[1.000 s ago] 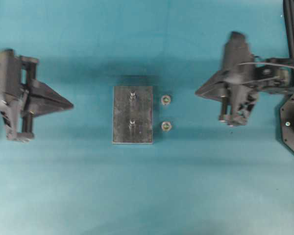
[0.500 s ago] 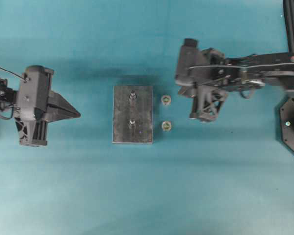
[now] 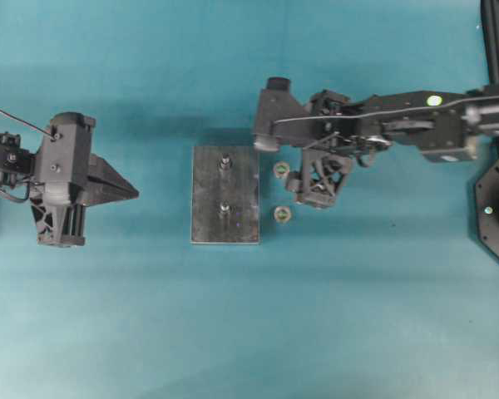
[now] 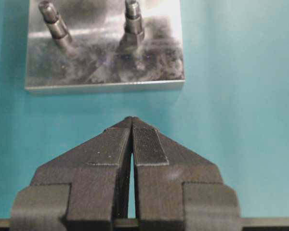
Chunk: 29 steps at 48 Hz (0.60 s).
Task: Insert the washer onto the shaft.
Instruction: 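Move the right gripper left toward the upper metal washer beside the plate, then lower the open right gripper around the upper washer and close it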
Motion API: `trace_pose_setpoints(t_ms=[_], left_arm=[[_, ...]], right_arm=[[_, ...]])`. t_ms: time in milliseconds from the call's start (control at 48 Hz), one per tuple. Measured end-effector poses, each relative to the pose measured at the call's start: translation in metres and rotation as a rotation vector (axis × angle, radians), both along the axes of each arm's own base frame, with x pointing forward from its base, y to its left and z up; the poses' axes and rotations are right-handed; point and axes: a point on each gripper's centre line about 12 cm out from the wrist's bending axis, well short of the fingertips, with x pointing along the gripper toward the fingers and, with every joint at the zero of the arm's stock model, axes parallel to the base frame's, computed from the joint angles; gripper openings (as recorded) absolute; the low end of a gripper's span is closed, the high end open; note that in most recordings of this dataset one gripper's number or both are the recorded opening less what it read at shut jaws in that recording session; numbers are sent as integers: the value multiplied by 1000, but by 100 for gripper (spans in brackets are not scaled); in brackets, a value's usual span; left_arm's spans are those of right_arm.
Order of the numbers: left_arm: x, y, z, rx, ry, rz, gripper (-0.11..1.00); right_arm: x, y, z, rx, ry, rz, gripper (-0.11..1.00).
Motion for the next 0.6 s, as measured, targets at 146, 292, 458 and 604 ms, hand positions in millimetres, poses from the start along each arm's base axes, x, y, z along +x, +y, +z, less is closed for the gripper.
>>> trace_pose_setpoints(t_ms=[146,292,458,604], left_arm=[[0,0,-2,1,5,-1,0],[-2,0,-6,1,6,-1,0],[-4,0,-8,0,-2,-1,0],[-3,0,-8,1,-17,-2,0]], right_arm=[[3,-1,-7,3,20,-2,89],[6,-2,-13,6,39,-3,89],[11,-5,-21,8,56,-7,87],[15,-9,-28,13,80,-14,85]])
